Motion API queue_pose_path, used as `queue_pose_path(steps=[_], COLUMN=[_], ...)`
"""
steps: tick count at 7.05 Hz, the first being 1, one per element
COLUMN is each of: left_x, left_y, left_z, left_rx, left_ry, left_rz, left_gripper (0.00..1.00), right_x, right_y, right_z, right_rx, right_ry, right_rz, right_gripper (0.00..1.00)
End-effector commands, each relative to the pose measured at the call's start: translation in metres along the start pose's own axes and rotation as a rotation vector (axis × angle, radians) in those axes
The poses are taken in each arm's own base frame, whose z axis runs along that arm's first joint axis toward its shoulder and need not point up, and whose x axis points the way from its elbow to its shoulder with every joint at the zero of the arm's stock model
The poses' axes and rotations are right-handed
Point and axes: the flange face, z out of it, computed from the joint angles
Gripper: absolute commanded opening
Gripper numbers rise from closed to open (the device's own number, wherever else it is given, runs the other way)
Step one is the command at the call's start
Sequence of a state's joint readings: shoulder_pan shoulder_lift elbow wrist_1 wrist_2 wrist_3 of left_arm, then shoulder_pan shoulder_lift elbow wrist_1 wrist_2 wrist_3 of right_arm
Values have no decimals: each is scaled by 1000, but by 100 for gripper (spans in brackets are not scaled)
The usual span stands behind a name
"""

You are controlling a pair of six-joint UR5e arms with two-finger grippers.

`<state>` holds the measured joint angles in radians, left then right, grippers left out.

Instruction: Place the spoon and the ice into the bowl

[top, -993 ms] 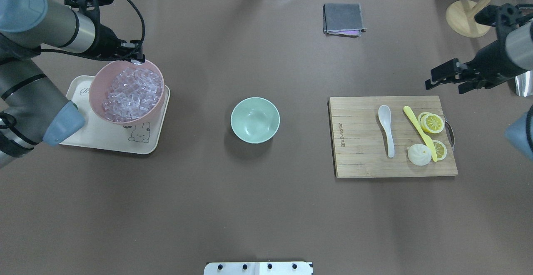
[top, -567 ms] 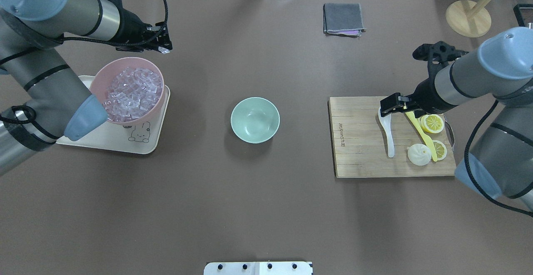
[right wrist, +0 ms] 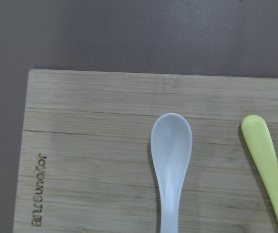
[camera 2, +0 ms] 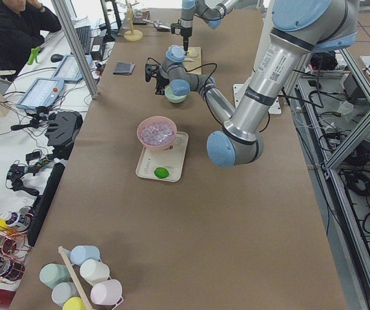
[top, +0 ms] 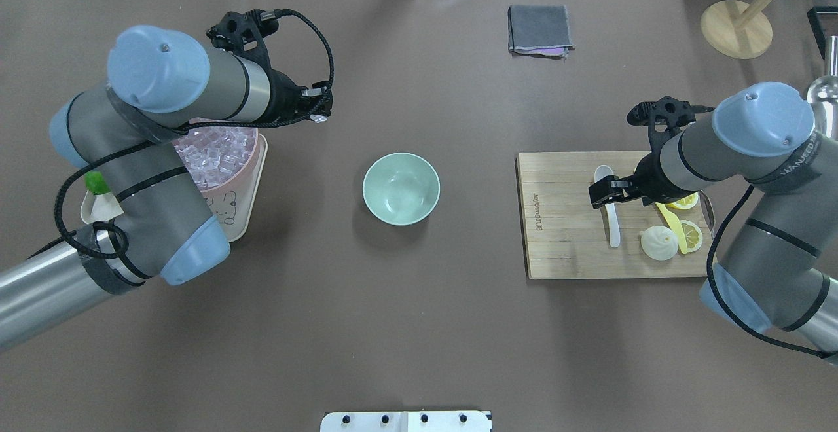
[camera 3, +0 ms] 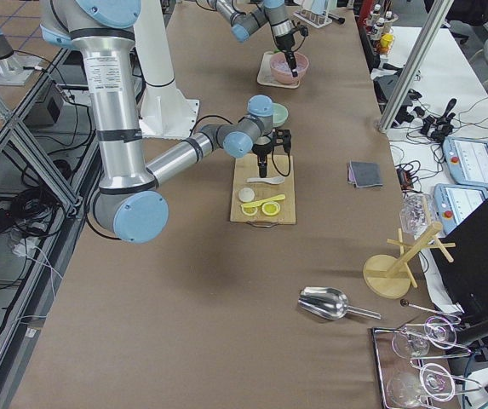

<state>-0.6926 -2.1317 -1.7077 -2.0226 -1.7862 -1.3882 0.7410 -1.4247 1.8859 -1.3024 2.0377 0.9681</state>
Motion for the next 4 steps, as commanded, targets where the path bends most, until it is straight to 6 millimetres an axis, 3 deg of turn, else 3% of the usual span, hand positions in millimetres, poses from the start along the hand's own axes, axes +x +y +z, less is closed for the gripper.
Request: queue_pose_path(steps=[1, 3, 4], left_x=[8, 33, 31], left_y=[20, 62, 64], left_z=[9, 20, 23], left_rx=[-5, 3, 4], left_ry=[-3, 16, 9], left_rz=[5, 0, 0], left_gripper=[0, 0, 0], right_x=[5, 10, 11], right_y=[-1, -4, -5], right_z=[20, 38, 47], right_rx=[-24, -23, -21], right_ry=[25, 17, 10], right_rz=[-21, -39, -47], right_gripper=[90, 89, 82])
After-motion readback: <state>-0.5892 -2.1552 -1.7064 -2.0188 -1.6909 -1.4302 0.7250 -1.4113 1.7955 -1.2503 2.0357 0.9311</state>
